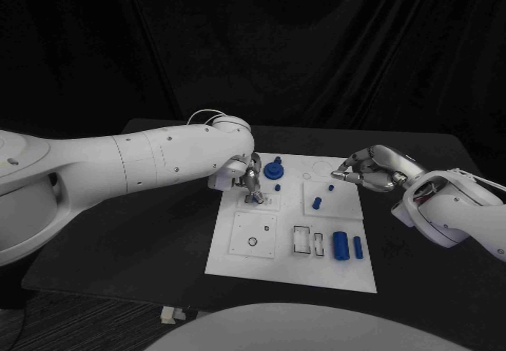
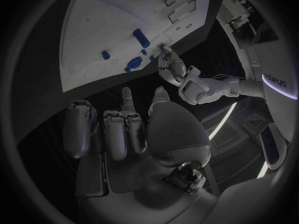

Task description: Assemble the parts on the task board

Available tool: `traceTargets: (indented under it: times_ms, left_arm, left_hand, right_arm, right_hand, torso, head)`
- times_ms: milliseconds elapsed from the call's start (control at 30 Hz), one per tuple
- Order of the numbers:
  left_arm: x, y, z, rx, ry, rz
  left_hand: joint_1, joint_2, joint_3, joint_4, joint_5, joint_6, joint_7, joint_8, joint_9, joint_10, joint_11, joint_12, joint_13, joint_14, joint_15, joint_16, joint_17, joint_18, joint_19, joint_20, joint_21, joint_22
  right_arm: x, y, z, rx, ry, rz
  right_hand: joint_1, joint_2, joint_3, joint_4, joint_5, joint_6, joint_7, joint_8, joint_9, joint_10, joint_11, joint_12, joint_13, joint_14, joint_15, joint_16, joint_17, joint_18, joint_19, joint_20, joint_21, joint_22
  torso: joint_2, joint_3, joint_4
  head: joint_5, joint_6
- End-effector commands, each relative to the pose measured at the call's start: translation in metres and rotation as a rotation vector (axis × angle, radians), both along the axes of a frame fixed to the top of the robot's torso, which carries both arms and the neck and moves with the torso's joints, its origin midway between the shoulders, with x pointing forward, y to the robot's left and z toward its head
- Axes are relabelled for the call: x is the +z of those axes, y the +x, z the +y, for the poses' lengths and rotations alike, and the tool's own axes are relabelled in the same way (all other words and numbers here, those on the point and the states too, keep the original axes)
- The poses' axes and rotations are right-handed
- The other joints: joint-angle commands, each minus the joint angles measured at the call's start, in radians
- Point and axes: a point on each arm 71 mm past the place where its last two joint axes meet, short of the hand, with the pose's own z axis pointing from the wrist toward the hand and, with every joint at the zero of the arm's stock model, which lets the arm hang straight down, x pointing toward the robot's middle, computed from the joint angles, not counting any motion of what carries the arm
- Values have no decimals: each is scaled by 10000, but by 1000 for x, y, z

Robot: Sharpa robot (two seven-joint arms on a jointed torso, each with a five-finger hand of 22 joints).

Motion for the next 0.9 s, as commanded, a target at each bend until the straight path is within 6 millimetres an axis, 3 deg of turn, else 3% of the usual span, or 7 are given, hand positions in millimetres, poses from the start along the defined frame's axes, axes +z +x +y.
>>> traceTargets:
  times_ms: [33,100,167,433,633,900]
  left_arm:
    - [-2,-1,-2,-30,-79,101]
    - [-3,-1,-3,-24,-116,81]
    - [-3,-1,-3,-28,-158,67]
    - [-3,0,-5,-70,-246,60]
    - [-4,-1,-6,-120,-260,100]
    - [-4,-1,-7,-155,-261,136]
  left_hand:
    - [-152,33,394,-321,-144,20,-56,-39,-27,438,-1,-38,1866,1056,-9,26,2635,73,446,13,-69,2243]
    - [-229,43,412,-335,-308,38,-56,-60,-55,433,1,-44,1860,1056,-7,26,2635,74,444,17,-74,2242]
    - [-377,75,414,-347,-753,51,-52,-105,-109,418,9,-60,1843,1056,1,26,2635,79,431,25,-99,2235]
    - [-685,110,288,-305,-1260,26,2,-266,-253,387,55,-89,1810,1053,38,21,2630,96,391,54,-184,2211]
    - [-968,153,37,-218,-1538,86,23,-348,-345,366,80,-109,1788,1044,61,3,2612,101,379,77,-207,2206]
    - [-1120,189,-110,-179,-1631,91,42,-412,-403,337,96,-138,1757,1041,75,-3,2606,107,365,90,-235,2198]
  right_arm:
    - [-1,-1,0,-74,-58,34]
    - [-1,0,0,-73,-60,37]
    - [-1,0,0,-71,-63,42]
    - [-1,0,0,-63,-72,54]
    - [-1,0,0,-62,-76,59]
    - [-1,0,-1,-69,-78,61]
  right_hand:
    - [19,67,-53,-24,53,-45,18,-63,-9,1043,80,35,2630,991,69,-37,2332,168,-56,31,-38,1885]
    - [19,67,-53,-24,53,-45,18,-63,-9,1043,80,35,2630,991,69,-37,2332,168,-56,31,-38,1885]
    - [19,67,-53,-24,53,-45,18,-63,-9,1043,80,35,2630,991,69,-37,2332,168,-56,31,-38,1885]
    - [44,69,-63,-23,58,-45,18,-65,-11,1043,80,35,2630,986,68,-46,2312,174,-67,31,-62,1877]
    - [44,69,-63,-23,58,-45,18,-65,-11,1043,80,35,2630,986,68,-46,2312,174,-67,31,-62,1877]
    - [44,69,-63,-23,58,-45,18,-65,-11,1043,80,35,2630,986,68,-46,2312,174,-67,31,-62,1877]
  torso:
    - [-1,-2,3]
    - [1,-2,2]
    - [1,0,4]
    - [-1,-4,0]
    - [1,-1,3]
    - [0,-2,1]
  head:
    - [-2,-2]
    - [6,-2]
    - [6,-2]
    - [30,-2]
    - [33,-2]
    - [27,-2]
